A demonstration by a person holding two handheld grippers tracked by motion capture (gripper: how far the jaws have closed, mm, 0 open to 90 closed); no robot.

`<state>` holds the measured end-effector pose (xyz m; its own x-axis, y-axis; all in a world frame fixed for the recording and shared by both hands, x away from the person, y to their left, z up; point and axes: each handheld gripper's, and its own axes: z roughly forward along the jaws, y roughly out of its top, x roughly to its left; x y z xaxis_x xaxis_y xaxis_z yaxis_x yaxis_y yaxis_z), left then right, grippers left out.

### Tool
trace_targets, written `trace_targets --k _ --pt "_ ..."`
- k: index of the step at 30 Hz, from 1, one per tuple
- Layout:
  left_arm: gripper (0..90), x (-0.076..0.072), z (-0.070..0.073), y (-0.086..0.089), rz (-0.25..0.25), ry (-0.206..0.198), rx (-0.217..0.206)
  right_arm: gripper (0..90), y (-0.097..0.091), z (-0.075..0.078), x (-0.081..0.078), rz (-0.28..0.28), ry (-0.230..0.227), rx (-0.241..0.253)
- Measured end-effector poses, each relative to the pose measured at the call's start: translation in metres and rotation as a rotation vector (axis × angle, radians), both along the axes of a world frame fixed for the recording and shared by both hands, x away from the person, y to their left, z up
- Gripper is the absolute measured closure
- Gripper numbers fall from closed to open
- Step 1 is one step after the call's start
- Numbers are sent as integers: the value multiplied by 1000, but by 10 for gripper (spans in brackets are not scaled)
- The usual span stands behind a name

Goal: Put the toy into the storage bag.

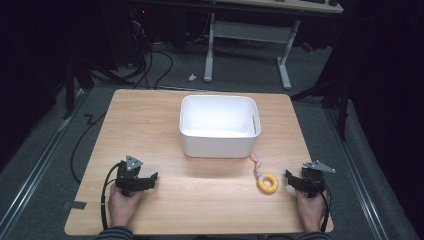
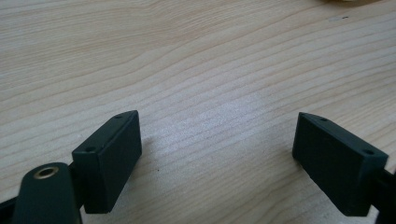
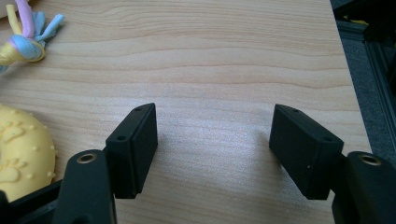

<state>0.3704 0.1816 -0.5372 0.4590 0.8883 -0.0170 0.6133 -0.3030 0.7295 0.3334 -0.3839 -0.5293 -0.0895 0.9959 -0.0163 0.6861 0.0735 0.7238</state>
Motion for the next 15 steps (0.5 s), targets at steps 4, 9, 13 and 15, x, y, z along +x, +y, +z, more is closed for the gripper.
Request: trace_targets --k 4,9,13,15 --pt "160 0 0 0 0 0 0 327 0 0 0 0 0 0" --pt "160 0 0 0 0 0 0 316 0 0 0 2 1 2" --pt "160 0 0 0 1 0 -2 290 1 0 1 17 1 -3" --pt "160 0 0 0 0 0 -1 269 2 0 1 20 8 0"
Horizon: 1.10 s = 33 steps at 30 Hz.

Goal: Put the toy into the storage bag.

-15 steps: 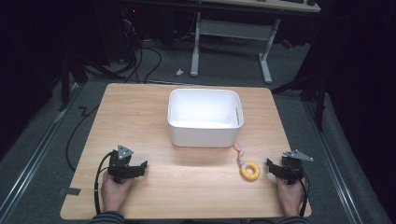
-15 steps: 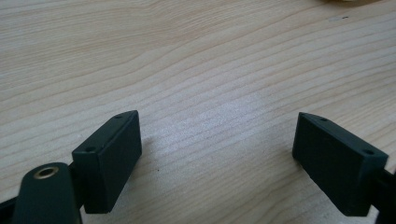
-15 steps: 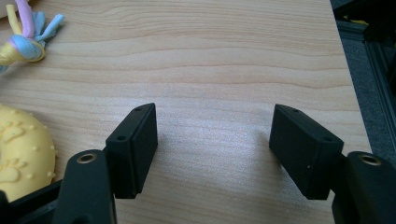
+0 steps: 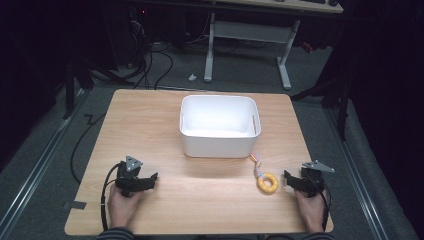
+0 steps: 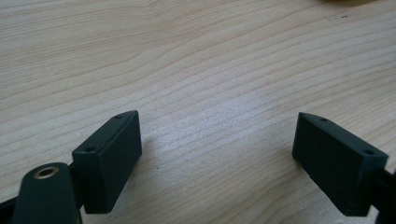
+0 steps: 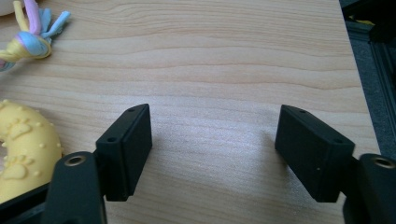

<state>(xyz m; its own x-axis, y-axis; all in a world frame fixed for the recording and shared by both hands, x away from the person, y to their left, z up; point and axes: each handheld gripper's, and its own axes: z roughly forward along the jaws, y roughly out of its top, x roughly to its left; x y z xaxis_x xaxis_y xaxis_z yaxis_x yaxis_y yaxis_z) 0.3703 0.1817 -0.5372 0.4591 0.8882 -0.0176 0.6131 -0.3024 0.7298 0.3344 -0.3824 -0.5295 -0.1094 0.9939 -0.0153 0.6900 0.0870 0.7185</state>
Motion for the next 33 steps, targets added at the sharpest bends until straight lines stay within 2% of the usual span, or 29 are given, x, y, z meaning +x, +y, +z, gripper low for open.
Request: trace_targets --k 6,15,20,25,33 --pt "161 0 0 0 3 0 -1 240 0 0 2 37 9 -4" --pt "162 0 0 0 3 0 -1 351 -1 2 0 23 2 -4" --pt "164 0 0 0 4 0 0 377 -1 3 -1 27 6 -1" --pt "164 0 0 0 8 -1 0 397 -2 7 -6 20 -20 -4" --pt "164 0 0 0 8 -1 0 444 -5 13 -18 49 -27 46"
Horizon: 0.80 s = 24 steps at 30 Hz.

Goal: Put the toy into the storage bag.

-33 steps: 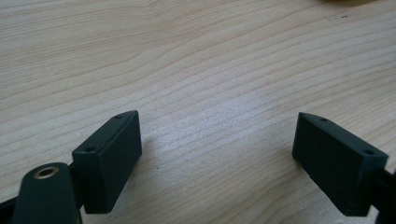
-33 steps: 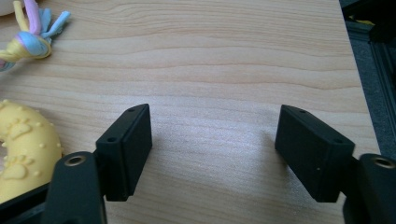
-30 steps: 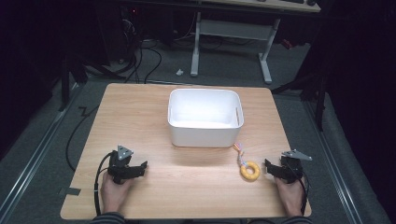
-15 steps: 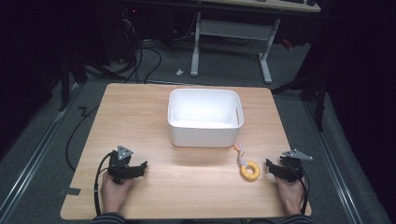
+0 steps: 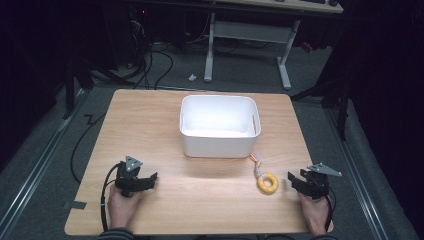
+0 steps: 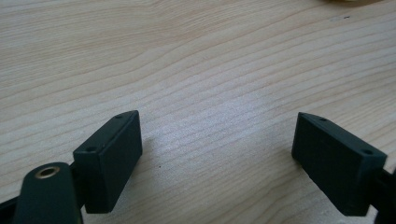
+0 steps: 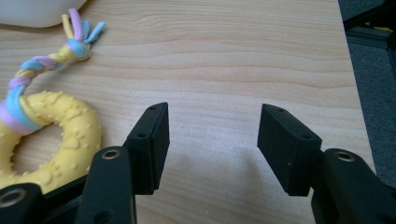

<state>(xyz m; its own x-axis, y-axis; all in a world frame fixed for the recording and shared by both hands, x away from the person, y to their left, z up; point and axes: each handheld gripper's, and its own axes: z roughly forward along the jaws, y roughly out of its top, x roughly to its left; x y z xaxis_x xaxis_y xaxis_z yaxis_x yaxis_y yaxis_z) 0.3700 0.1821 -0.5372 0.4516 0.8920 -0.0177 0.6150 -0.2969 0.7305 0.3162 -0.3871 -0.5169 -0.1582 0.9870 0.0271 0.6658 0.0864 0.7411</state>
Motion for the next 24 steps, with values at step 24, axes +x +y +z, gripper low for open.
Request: trace_targets --k 24 --pt "165 0 0 0 -1 2 -2 508 21 19 -40 101 -18 8"
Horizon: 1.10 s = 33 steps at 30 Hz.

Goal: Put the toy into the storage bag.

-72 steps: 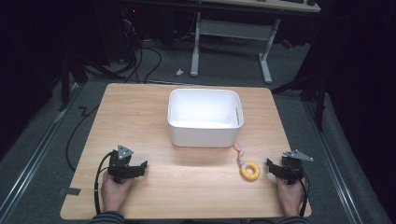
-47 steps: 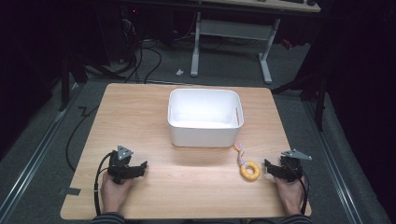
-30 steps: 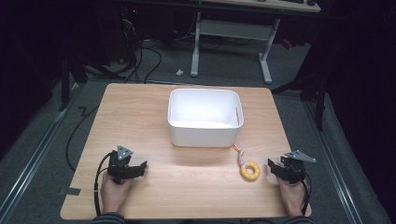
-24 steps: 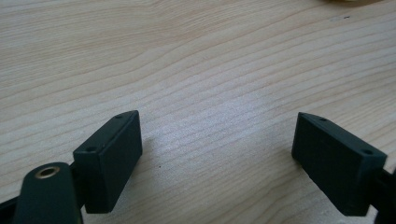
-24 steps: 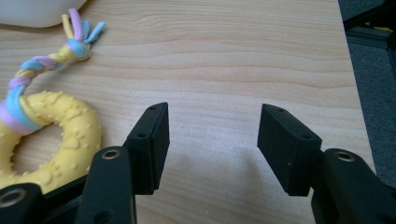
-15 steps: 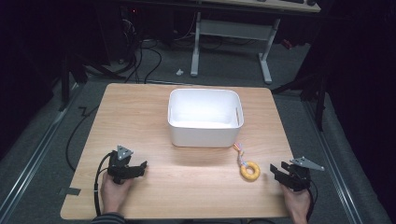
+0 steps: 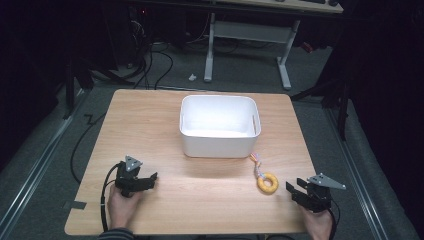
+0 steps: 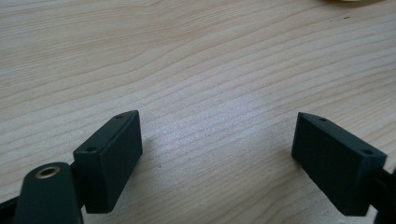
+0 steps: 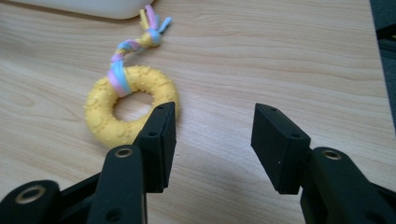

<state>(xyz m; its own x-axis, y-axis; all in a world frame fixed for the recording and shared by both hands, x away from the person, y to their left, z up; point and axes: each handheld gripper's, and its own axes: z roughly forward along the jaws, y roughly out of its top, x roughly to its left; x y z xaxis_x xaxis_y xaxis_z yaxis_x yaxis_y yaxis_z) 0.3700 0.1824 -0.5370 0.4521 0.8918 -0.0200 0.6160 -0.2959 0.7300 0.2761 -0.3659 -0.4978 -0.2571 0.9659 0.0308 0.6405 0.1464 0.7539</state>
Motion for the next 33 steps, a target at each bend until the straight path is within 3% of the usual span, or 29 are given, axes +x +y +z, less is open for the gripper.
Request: trace_targets --k 15,33 --pt "165 0 0 0 0 0 1 540 22 6 10 77 21 -23" --pt "167 0 0 0 2 -2 2 554 39 7 34 127 93 -58"
